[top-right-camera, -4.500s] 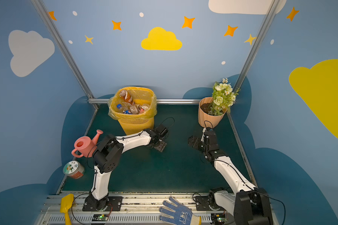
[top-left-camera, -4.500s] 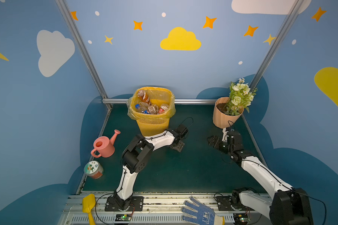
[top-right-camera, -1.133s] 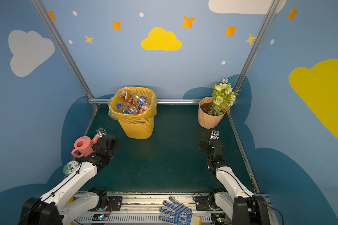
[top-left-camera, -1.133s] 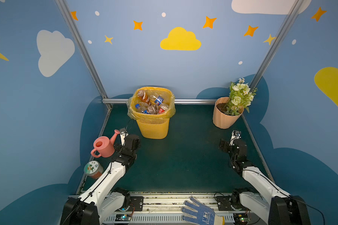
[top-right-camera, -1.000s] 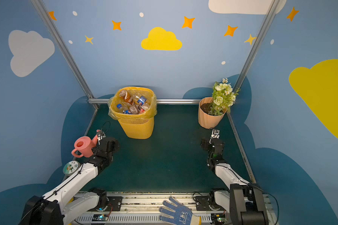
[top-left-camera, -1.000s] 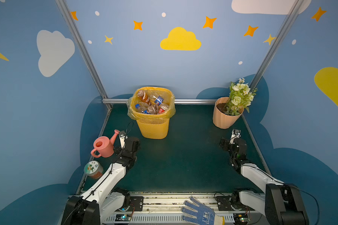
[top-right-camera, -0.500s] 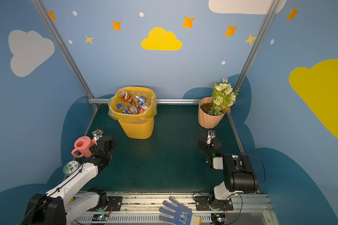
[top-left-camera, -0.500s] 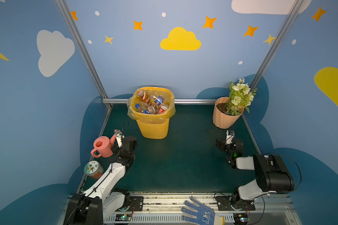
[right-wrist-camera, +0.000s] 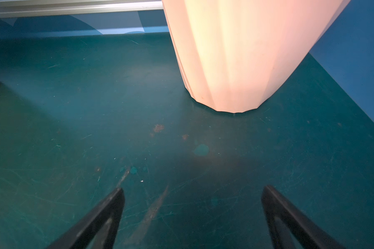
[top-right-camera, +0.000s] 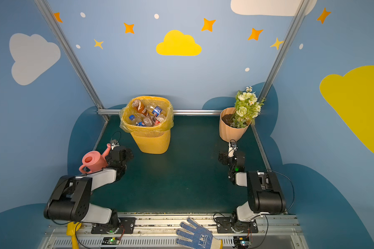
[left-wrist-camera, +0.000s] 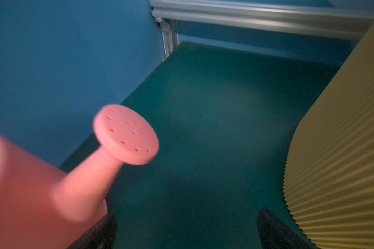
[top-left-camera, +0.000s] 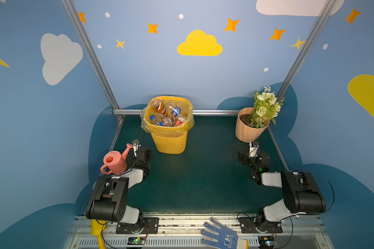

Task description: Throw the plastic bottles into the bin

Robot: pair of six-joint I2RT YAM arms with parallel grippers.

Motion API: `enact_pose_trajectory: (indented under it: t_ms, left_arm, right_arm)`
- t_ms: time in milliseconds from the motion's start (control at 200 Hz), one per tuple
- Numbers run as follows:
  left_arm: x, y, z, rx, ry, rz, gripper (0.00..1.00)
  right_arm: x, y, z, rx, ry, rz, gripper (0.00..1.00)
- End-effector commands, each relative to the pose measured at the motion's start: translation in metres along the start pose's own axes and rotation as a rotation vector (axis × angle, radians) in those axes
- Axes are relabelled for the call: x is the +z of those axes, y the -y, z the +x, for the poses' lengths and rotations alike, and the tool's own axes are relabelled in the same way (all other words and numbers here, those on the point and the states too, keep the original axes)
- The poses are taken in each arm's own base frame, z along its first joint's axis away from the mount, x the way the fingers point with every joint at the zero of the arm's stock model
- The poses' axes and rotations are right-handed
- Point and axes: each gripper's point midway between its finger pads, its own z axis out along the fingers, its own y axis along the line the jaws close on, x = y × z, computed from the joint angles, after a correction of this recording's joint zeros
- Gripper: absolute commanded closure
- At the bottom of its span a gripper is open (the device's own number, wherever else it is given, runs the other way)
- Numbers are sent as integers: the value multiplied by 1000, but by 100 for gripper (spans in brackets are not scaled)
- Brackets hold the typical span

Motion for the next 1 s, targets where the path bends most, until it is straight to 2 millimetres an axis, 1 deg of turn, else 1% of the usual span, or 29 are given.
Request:
enact_pose_trajectory:
  t_ms: [0, 160, 996]
  left_arm:
    - [-1, 10, -13, -31, 50, 123, 0]
    - [1, 13, -3, -30, 65, 159, 0]
    - [0, 14, -3, -21, 74, 158, 0]
  right_arm:
    - [0, -2, -12, -11, 22, -12, 3]
    - [-1, -1, -13, -11, 26, -9, 3]
    - [0, -2, -12, -12, 21, -9, 3]
